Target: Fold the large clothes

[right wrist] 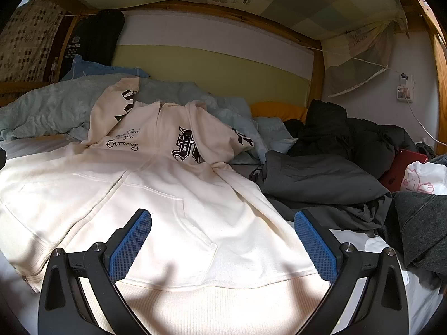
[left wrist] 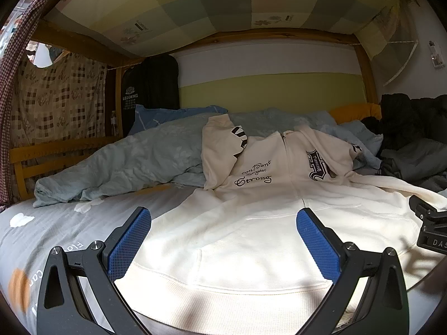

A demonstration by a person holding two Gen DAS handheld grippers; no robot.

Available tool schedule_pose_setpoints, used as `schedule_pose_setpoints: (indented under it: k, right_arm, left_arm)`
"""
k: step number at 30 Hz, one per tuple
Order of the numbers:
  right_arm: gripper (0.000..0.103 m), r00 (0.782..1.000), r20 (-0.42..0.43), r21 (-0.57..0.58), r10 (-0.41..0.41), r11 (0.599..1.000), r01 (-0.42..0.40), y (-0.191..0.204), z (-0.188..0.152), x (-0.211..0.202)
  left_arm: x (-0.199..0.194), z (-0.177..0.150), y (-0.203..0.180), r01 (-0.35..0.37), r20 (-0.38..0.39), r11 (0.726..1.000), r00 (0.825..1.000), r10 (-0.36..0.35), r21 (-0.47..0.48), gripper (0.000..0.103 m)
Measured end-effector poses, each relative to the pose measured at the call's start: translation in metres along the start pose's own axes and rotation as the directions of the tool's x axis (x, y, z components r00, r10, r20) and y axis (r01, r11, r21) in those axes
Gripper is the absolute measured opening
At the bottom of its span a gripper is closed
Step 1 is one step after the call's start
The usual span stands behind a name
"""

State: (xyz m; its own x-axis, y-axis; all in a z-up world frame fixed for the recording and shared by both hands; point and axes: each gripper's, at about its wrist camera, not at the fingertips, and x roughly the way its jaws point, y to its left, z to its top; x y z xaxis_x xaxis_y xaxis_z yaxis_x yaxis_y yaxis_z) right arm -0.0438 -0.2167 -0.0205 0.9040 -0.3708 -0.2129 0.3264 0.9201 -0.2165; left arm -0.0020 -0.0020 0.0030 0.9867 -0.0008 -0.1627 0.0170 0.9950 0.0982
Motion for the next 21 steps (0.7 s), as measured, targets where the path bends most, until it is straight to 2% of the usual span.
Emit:
schedule_pose_setpoints:
  k: [8,9,21]
  right_arm:
    - [0.103,1.0,-0.014,0.024,0.007,1.0,-0.007,-0.0024,0.0005,0.0003]
    - [0.103,1.0,-0.017,0.028,0.008,1.0,-0.008,-0.003,0.0006,0.0007]
    - [0.103,1.0,-0.022,0.028,0.007,1.0,-0.006,-0.0041,0.0019,0.0025]
  left_arm:
    - [-0.0009,-0.0008,-0.0024,-0.004,0.054,1.0,0.999,0.004,0.001,0.103]
    - [-0.0013,-0.0017,-0.0032,-0.007,0.095,1.0,0.995,0.007,-0.001,0.103]
    - [0.0005,-0.0011,-0.0027,-0.004,0.076,1.0,0.997,0.004,-0.009,0.103]
